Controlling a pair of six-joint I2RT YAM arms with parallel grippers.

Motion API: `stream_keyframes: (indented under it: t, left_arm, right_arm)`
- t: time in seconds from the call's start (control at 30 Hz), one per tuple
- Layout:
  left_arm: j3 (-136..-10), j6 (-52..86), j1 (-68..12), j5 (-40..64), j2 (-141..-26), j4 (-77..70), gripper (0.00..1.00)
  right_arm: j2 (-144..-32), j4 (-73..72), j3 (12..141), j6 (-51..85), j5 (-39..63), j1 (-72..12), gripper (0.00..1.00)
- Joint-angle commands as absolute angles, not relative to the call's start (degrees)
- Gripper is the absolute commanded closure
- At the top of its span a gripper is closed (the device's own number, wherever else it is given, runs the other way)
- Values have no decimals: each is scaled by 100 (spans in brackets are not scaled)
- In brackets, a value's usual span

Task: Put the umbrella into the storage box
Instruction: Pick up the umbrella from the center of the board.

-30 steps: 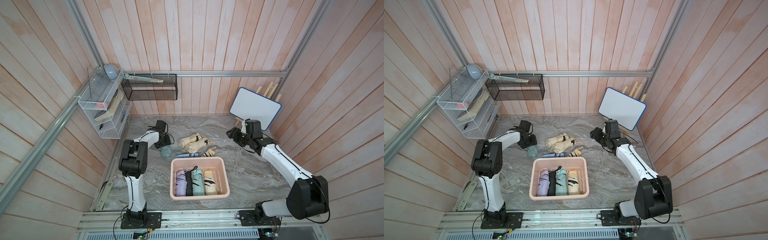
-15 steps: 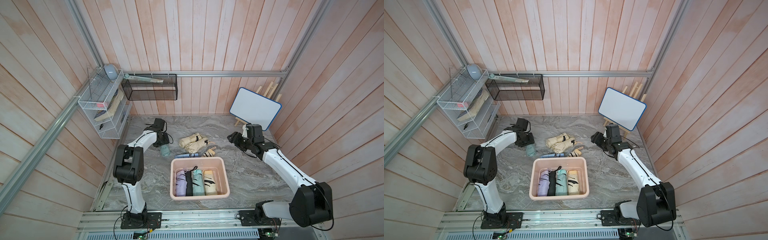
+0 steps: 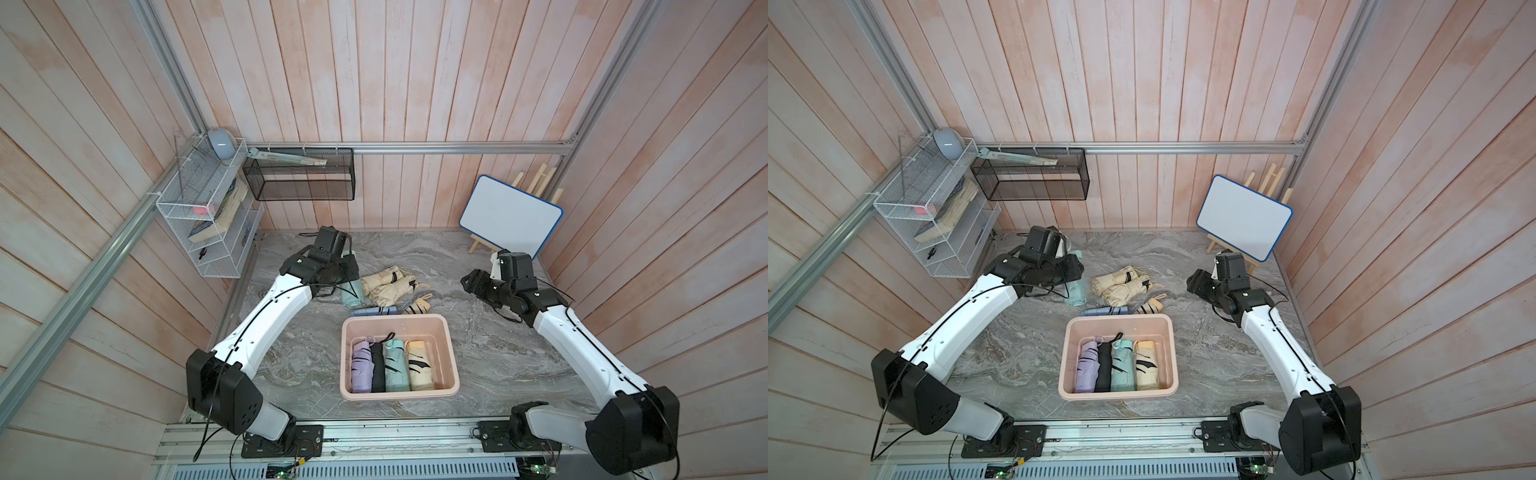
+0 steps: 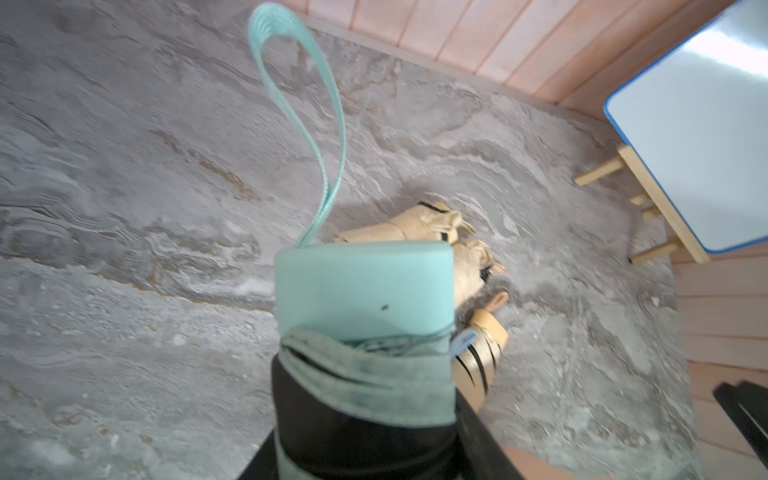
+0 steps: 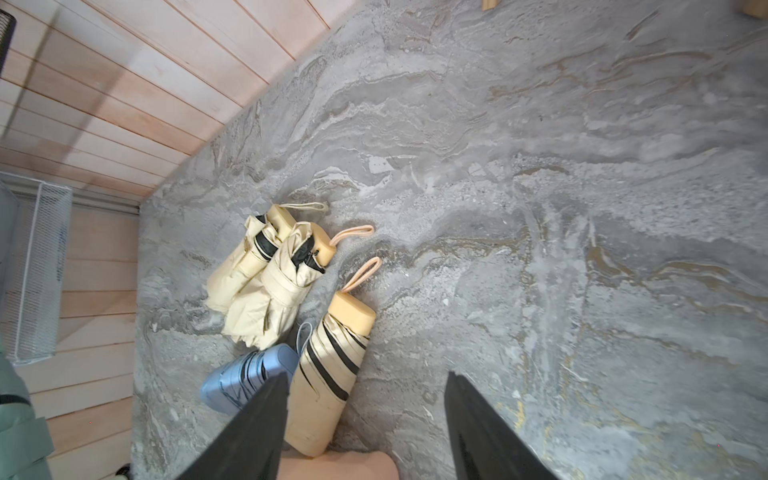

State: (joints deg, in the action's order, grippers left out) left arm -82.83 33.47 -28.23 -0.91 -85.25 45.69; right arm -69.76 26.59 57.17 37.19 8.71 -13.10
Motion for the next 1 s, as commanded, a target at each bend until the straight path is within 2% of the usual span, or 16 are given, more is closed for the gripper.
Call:
stream_keyframes:
  t: [0.0, 0.33, 0.57, 0.97]
  left_arm:
    - [-8212, 4113, -3454, -208, -8175, 4632, 64]
    - [-7626, 5423, -5152, -458, -8054, 3825, 64]
    - [-7278, 5838, -5785, -180, -8499, 3020, 64]
    - [-6324, 6424, -6467, -1010, -8881, 2305, 64]
  right_arm:
    - [-6701, 3266, 5904, 3408, 518, -1283, 34]
    - [-5843, 3497, 5369, 3783, 309, -1283, 35]
    - [-5550, 3733, 5413, 3784, 138, -1283, 36]
    - [-5088, 3900, 5158, 3845, -9, -1283, 37]
